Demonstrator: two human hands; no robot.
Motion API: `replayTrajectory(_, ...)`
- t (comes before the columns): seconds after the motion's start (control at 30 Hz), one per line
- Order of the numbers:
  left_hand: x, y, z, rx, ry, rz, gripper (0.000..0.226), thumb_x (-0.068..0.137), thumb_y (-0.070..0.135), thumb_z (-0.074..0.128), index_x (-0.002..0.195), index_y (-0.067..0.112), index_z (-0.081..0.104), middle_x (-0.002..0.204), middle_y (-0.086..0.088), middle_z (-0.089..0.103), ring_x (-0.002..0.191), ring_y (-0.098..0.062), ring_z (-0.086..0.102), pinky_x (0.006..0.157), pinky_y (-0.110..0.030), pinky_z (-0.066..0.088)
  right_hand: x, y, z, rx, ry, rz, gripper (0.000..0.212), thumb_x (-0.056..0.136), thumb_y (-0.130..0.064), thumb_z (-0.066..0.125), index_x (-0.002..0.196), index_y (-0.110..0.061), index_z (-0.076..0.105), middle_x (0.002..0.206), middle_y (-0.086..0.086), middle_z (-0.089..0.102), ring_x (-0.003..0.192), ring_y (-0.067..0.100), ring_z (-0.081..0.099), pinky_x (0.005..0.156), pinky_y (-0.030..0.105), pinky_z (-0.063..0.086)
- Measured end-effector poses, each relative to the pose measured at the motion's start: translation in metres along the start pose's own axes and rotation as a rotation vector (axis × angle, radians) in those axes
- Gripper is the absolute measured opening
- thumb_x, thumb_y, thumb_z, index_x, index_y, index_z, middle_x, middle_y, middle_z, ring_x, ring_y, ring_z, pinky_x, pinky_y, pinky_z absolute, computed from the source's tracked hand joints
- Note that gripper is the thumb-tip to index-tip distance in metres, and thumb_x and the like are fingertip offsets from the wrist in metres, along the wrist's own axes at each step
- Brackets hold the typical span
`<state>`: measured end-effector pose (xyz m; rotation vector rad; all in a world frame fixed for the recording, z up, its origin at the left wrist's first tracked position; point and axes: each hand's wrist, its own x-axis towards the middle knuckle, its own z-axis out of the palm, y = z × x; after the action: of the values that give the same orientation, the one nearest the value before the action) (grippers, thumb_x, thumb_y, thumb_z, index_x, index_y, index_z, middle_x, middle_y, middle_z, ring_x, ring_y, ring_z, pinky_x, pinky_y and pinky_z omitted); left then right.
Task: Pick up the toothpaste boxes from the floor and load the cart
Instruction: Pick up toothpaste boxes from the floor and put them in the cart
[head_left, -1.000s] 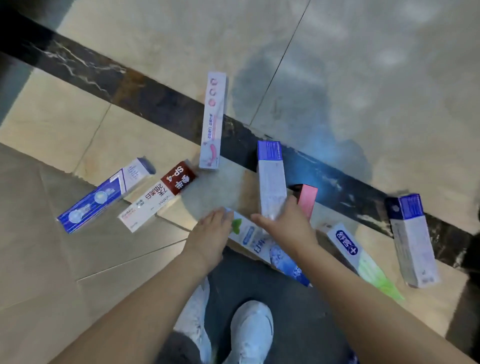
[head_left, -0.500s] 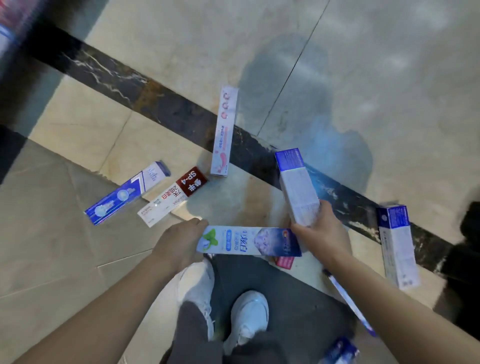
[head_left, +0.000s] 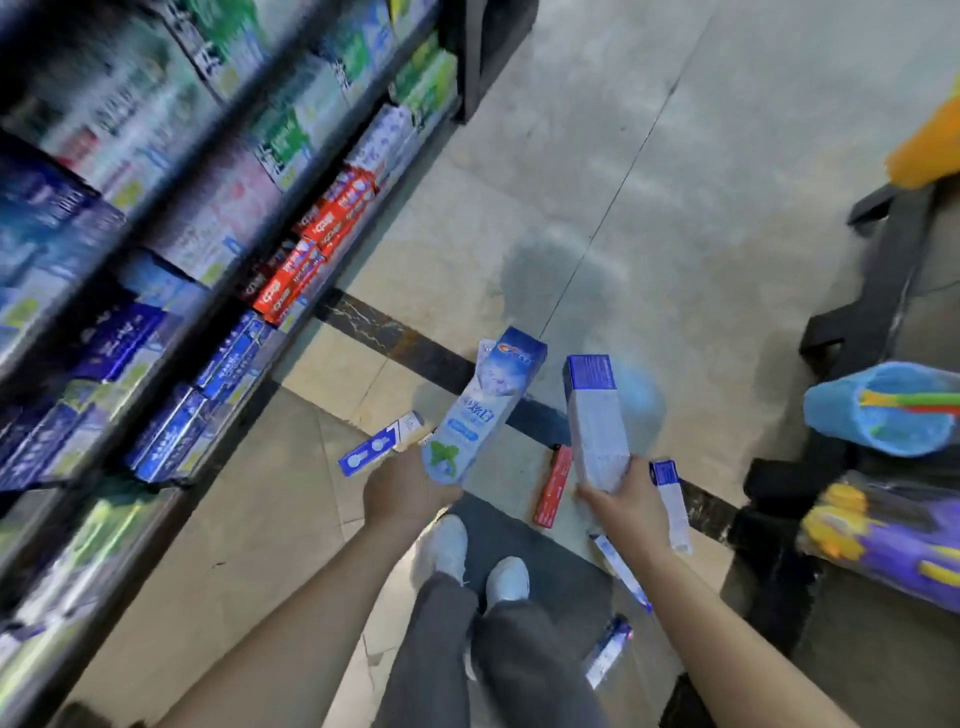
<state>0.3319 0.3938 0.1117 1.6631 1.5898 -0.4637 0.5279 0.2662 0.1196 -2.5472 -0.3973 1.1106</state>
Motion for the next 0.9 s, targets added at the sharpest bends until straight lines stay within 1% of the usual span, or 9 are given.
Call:
replayTrajectory(0.07, -0.037, 0.017, -0.022, -0.049, 0.037, 0.023, 0.035, 0.068, 0.043, 0.070, 0.090, 0.018, 0.058, 0.089, -0.001, 0.065, 0.086, -0.025, 0.063, 0.058, -0.025, 0.036, -0.038, -0.013, -0.015, 0.024, 0.006, -0.022, 0.047, 0.075, -0.024, 0.069, 0.114, -0.011, 0.044, 0.102, 0.009, 0.060, 0.091, 0.031, 0.058, 0.073, 0.038, 0.045)
replayTrajectory(0.17, -0.091, 0.030, -0.047, -0.089, 0.066, 0.036, 0.044, 0.073, 0.048, 0.069, 0.101, 0.015, 0.061, 0.101, -0.006, 0.065, 0.097, -0.028, 0.063, 0.065, -0.025, 0.039, -0.095, -0.023, -0.037, 0.035, 0.029, -0.060, 0.045, 0.076, -0.030, 0.067, 0.110, -0.015, 0.042, 0.099, 0.006, 0.059, 0.088, 0.029, 0.057, 0.067, 0.035, 0.044)
replayTrajectory(0.23, -0.124, 0.028, -0.059, -0.099, 0.098, 0.045, 0.045, 0.072, 0.051, 0.069, 0.098, 0.015, 0.060, 0.103, -0.007, 0.067, 0.094, -0.027, 0.063, 0.063, -0.025, 0.040, -0.131, -0.026, -0.048, 0.076, 0.034, -0.097, 0.041, 0.079, -0.031, 0.066, 0.107, -0.017, 0.039, 0.095, 0.005, 0.059, 0.081, 0.026, 0.056, 0.059, 0.031, 0.040)
replayTrajectory(0.33, -0.171, 0.016, -0.072, -0.133, 0.174, 0.076, 0.042, 0.071, 0.053, 0.069, 0.090, 0.017, 0.057, 0.101, -0.007, 0.068, 0.086, -0.026, 0.061, 0.054, -0.026, 0.034, -0.180, -0.025, -0.061, 0.057, 0.053, -0.157, 0.038, 0.077, -0.032, 0.065, 0.100, -0.018, 0.038, 0.090, 0.006, 0.060, 0.080, 0.027, 0.059, 0.059, 0.033, 0.039)
replayTrajectory(0.47, -0.226, -0.008, -0.077, -0.224, 0.275, 0.112, 0.047, 0.068, 0.051, 0.071, 0.099, 0.015, 0.064, 0.104, -0.007, 0.069, 0.095, -0.028, 0.063, 0.064, -0.028, 0.042, -0.239, -0.014, -0.071, 0.075, 0.098, -0.244, 0.044, 0.073, -0.031, 0.071, 0.097, -0.016, 0.038, 0.087, 0.004, 0.060, 0.076, 0.027, 0.058, 0.060, 0.034, 0.040)
replayTrajectory(0.57, -0.278, -0.030, -0.065, -0.342, 0.313, 0.133, 0.051, 0.059, 0.057, 0.069, 0.092, 0.017, 0.065, 0.098, -0.006, 0.070, 0.089, -0.027, 0.063, 0.061, -0.027, 0.043, -0.283, 0.004, -0.074, 0.062, 0.086, -0.295, 0.048, 0.075, -0.029, 0.072, 0.102, -0.010, 0.037, 0.083, 0.003, 0.056, 0.066, 0.022, 0.054, 0.052, 0.031, 0.035)
replayTrajectory(0.63, -0.313, -0.046, -0.047, -0.443, 0.311, 0.129, 0.047, 0.057, 0.054, 0.069, 0.087, 0.019, 0.065, 0.096, -0.006, 0.070, 0.084, -0.025, 0.062, 0.057, -0.026, 0.041, -0.308, 0.022, -0.072, 0.038, 0.071, -0.345, 0.049, 0.075, -0.029, 0.072, 0.105, -0.012, 0.037, 0.092, 0.003, 0.057, 0.074, 0.024, 0.056, 0.051, 0.030, 0.034)
replayTrajectory(0.77, -0.377, -0.088, -0.002, -0.595, 0.305, 0.063, 0.036, 0.070, 0.040, 0.074, 0.099, 0.020, 0.067, 0.103, -0.003, 0.071, 0.093, -0.024, 0.065, 0.071, -0.027, 0.048, -0.355, 0.050, -0.057, -0.002, 0.039, -0.427, 0.047, 0.077, -0.028, 0.072, 0.103, -0.014, 0.036, 0.101, 0.003, 0.058, 0.079, 0.024, 0.055, 0.048, 0.025, 0.035)
replayTrajectory(0.9, -0.433, -0.162, 0.019, -0.612, 0.352, -0.056, 0.039, 0.070, 0.041, 0.073, 0.104, 0.022, 0.068, 0.105, 0.000, 0.071, 0.097, -0.022, 0.066, 0.070, -0.023, 0.045, -0.406, 0.063, -0.012, -0.042, -0.037, -0.486, 0.055, 0.074, -0.034, 0.072, 0.111, -0.010, 0.040, 0.107, 0.007, 0.062, 0.090, 0.029, 0.062, 0.065, 0.029, 0.042)
